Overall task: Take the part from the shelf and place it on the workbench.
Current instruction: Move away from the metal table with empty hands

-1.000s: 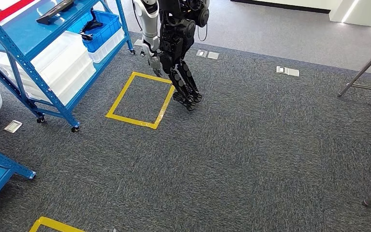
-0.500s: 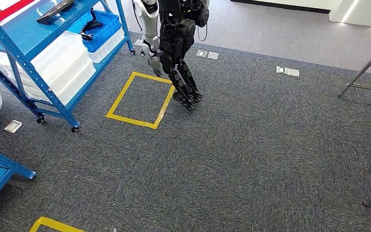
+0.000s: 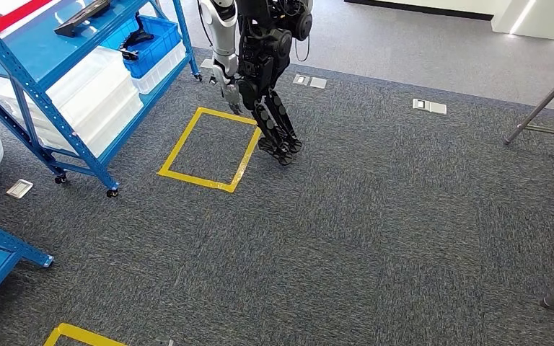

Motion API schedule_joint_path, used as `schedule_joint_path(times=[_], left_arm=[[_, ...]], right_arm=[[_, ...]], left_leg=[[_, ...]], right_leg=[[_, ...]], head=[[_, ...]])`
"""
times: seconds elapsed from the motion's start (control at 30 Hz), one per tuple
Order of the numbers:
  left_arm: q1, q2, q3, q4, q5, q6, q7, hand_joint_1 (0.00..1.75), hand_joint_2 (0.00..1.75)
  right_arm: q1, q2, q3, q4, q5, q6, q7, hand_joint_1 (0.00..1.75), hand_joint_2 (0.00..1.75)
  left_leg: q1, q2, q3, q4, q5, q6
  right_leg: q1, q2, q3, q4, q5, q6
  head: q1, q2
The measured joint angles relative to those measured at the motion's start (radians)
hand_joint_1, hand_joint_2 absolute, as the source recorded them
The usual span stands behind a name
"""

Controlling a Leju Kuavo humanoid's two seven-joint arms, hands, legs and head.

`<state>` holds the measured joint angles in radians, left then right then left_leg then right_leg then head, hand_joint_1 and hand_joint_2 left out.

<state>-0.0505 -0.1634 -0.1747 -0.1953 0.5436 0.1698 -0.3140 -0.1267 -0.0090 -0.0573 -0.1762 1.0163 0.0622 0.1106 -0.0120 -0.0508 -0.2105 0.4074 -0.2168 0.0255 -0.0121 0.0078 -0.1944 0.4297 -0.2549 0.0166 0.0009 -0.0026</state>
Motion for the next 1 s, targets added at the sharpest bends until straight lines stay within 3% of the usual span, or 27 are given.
schedule_joint_path(times=[0.13, 0.27, 0.37, 0.63, 1.0], left_arm=[[-0.001, 0.000, 0.000, 0.000, -0.003, 0.000, 0.000, 0.00, 1.75], [-0.005, 0.000, 0.000, 0.000, -0.007, 0.000, 0.001, 0.00, 1.75], [-0.004, 0.000, 0.000, 0.000, -0.008, 0.000, 0.002, 0.00, 1.75], [-0.003, 0.000, 0.001, 0.000, -0.010, 0.000, 0.002, 0.00, 1.75], [-0.003, 0.000, 0.001, 0.000, -0.012, 0.000, 0.002, 0.00, 1.75]], right_arm=[[-0.001, 0.001, 0.000, 0.000, 0.006, 0.000, 0.000, 0.00, 0.00], [-0.008, 0.001, 0.000, -0.001, 0.018, 0.000, 0.000, 0.00, 0.00], [-0.008, 0.001, 0.000, -0.001, 0.025, 0.000, 0.000, 0.00, 0.00], [-0.007, 0.001, -0.003, -0.001, 0.028, 0.000, 0.000, 0.00, 0.00], [-0.007, 0.001, -0.021, -0.001, 0.022, 0.000, 0.000, 0.00, 0.00]], left_leg=[[0.000, 0.000, -0.013, 0.023, -0.005, 0.000], [0.001, 0.000, -0.115, 0.175, -0.065, 0.001], [0.002, 0.000, -0.162, 0.244, -0.091, 0.001], [0.001, 0.000, -0.176, 0.264, -0.093, 0.003], [0.001, 0.001, -0.233, 0.343, -0.119, 0.003]], right_leg=[[0.000, 0.000, -0.013, 0.021, -0.004, 0.000], [0.001, 0.000, -0.110, 0.164, -0.060, -0.003], [0.001, 0.000, -0.155, 0.232, -0.085, -0.002], [0.001, 0.000, -0.168, 0.251, -0.087, -0.001], [0.001, 0.000, -0.225, 0.329, -0.111, 0.000]], head=[[0.000, 0.000], [0.000, 0.000], [0.000, 0.000], [0.000, 0.000], [0.000, 0.000]])
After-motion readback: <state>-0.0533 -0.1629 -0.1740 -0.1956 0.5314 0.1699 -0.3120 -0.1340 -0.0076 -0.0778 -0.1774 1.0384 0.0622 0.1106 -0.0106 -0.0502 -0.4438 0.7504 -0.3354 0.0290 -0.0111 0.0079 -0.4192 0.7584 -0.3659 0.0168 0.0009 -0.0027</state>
